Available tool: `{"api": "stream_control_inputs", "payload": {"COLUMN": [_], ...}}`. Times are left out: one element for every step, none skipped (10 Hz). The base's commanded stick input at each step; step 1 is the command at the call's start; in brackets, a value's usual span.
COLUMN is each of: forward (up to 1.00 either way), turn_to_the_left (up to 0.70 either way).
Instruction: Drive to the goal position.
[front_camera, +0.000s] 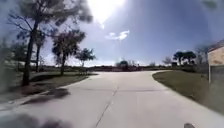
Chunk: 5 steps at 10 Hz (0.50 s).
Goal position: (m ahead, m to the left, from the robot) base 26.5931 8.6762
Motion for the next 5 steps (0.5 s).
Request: {"api": "stream_control_inputs", "payload": {"forward": [0.85, 0.85, 0.85, 0.85, 0.85], "turn_to_the_left": [0.00, 0.00, 0.00, 0.00, 0.00]}}
